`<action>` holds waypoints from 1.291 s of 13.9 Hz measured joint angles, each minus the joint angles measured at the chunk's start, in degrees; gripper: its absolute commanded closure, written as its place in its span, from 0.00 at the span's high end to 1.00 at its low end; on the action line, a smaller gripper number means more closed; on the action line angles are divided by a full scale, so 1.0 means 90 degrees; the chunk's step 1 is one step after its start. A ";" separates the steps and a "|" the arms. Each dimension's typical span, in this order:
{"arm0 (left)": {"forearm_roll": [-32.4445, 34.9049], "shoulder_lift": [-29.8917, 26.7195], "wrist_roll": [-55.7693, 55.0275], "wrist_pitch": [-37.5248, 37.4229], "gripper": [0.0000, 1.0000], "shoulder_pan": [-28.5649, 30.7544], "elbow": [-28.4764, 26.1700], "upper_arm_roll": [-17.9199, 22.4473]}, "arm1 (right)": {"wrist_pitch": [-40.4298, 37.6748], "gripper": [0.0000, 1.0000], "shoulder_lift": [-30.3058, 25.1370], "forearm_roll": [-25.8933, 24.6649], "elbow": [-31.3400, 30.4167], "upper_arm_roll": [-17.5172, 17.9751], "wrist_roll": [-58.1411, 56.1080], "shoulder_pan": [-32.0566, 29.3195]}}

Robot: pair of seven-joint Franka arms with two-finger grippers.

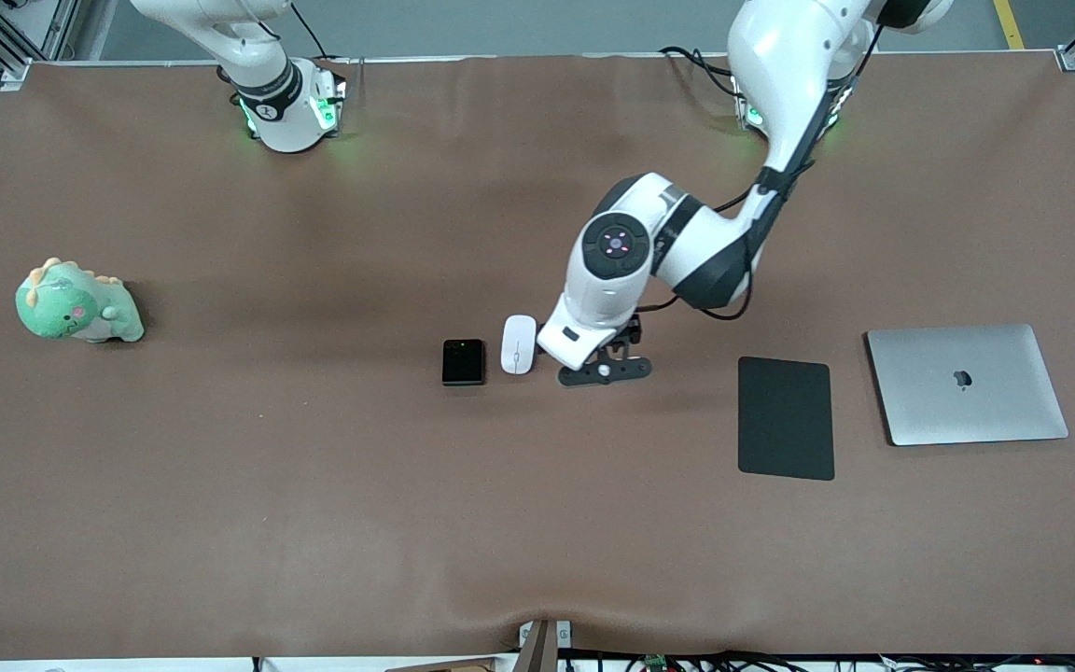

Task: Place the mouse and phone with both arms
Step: 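Lower the left gripper and grasp the white mouse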

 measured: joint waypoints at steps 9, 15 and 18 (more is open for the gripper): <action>0.0000 0.0836 -0.0282 0.0819 1.00 -0.1043 0.0061 0.0398 | 0.0000 1.00 0.0007 0.0001 0.0000 -0.0002 0.0000 -0.0001; 0.0028 0.1192 -0.0322 0.1162 1.00 -0.1421 0.0100 0.0627 | 0.0000 1.00 0.0007 0.0001 -0.0001 -0.0008 0.0000 -0.0001; 0.0073 0.1309 -0.0322 0.1390 1.00 -0.1448 0.0115 0.0635 | 0.0000 1.00 0.0020 0.0001 -0.0001 -0.0008 0.0000 -0.0001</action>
